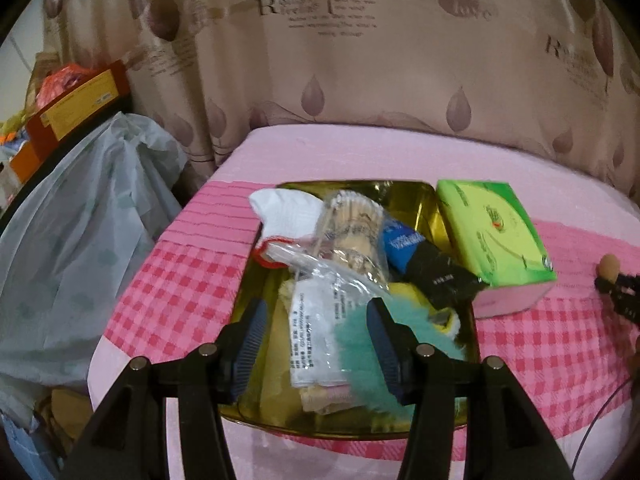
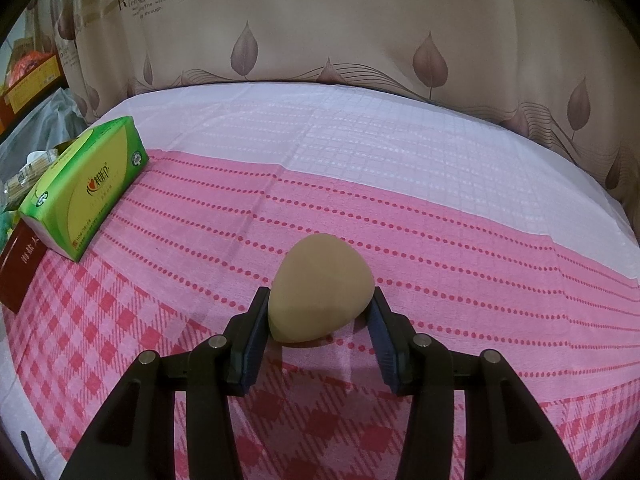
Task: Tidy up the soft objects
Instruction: 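Lower the swab packet into the tin and open the left tool, then carry the tan sponge over the gold tin with the right tool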
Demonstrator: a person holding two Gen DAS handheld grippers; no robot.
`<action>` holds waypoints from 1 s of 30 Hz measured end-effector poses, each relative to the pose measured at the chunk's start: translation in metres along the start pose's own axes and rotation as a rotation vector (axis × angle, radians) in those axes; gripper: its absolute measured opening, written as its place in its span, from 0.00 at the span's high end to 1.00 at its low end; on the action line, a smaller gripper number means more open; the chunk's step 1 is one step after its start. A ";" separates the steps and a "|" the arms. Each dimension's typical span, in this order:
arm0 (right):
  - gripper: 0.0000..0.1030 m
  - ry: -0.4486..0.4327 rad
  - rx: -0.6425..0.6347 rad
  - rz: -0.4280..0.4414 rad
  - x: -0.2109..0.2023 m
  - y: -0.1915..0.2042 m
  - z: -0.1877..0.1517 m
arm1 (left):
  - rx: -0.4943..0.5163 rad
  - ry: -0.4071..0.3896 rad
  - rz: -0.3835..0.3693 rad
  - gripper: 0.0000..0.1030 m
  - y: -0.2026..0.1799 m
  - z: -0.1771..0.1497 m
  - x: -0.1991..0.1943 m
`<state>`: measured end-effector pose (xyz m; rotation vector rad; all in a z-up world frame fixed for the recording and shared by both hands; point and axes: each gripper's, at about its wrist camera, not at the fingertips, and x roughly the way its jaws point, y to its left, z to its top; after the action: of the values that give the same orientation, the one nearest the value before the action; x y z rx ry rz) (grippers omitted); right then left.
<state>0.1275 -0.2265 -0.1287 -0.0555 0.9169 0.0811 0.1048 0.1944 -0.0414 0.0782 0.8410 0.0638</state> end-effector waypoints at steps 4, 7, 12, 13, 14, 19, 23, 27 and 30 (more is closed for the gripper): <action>0.57 0.000 -0.001 0.000 0.001 0.001 0.001 | -0.016 -0.039 0.036 0.48 0.005 0.000 -0.010; 0.57 0.001 -0.002 -0.002 0.002 0.002 0.002 | -0.033 -0.046 0.037 0.48 0.011 -0.002 -0.015; 0.58 -0.001 -0.006 -0.021 -0.003 0.000 -0.001 | -0.077 -0.042 0.053 0.48 0.023 -0.005 -0.014; 0.59 -0.001 -0.002 -0.025 -0.004 -0.001 -0.002 | -0.084 -0.034 0.056 0.48 0.025 -0.005 -0.012; 0.60 -0.003 0.000 -0.027 -0.006 -0.001 -0.003 | -0.089 -0.030 0.053 0.48 0.027 -0.006 -0.011; 0.61 -0.006 0.003 -0.049 -0.011 -0.003 -0.007 | -0.078 -0.010 0.089 0.48 0.025 -0.007 -0.005; 0.62 -0.009 0.012 -0.064 -0.014 0.004 -0.007 | -0.071 -0.019 0.089 0.48 0.023 -0.006 -0.007; 0.62 -0.016 0.029 -0.069 -0.022 0.012 -0.006 | -0.078 -0.013 0.092 0.48 0.024 -0.006 -0.006; 0.62 -0.018 0.033 -0.061 -0.031 0.020 -0.004 | -0.083 -0.002 0.093 0.44 0.025 -0.006 -0.004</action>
<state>0.1034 -0.2087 -0.1071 -0.0522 0.8979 0.0101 0.0973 0.2187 -0.0397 0.0387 0.8318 0.1856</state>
